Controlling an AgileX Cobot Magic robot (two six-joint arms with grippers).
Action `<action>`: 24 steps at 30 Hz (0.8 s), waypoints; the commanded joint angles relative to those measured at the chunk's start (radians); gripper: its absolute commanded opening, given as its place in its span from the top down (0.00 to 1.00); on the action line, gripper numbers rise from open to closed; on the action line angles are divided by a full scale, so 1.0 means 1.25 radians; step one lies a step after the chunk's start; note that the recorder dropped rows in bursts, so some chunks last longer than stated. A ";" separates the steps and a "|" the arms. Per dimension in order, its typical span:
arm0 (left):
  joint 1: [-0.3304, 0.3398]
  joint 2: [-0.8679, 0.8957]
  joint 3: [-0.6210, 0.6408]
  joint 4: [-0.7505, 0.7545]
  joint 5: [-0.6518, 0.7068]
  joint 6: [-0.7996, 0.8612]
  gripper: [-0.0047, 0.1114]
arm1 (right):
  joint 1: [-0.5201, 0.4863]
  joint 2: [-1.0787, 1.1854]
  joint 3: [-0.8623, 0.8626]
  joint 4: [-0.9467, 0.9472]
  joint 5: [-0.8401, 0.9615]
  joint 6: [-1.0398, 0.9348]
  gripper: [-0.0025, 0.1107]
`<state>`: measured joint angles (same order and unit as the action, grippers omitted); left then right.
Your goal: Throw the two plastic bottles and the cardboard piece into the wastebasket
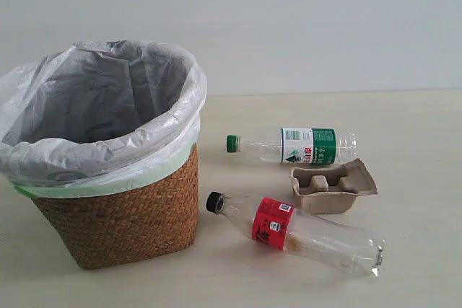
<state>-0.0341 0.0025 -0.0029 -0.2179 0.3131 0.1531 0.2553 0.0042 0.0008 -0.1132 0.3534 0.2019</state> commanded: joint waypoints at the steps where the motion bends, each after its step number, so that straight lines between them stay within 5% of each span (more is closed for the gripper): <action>1: 0.003 -0.002 0.002 0.002 -0.002 -0.007 0.91 | -0.004 -0.003 -0.001 -0.002 -0.009 0.000 0.95; 9: 0.003 -0.002 0.002 0.002 -0.002 -0.007 0.91 | -0.004 -0.003 -0.001 0.029 -0.003 0.038 0.95; 16: 0.003 -0.002 0.002 0.002 -0.002 -0.007 0.91 | -0.004 -0.003 -0.001 0.293 -0.020 0.370 0.95; 24: 0.003 -0.002 0.002 0.002 -0.002 -0.007 0.91 | -0.004 -0.003 -0.001 0.316 -0.026 0.383 0.95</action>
<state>-0.0341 0.0025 -0.0029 -0.2179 0.3131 0.1531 0.2553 0.0042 0.0008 0.2796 0.3347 0.6794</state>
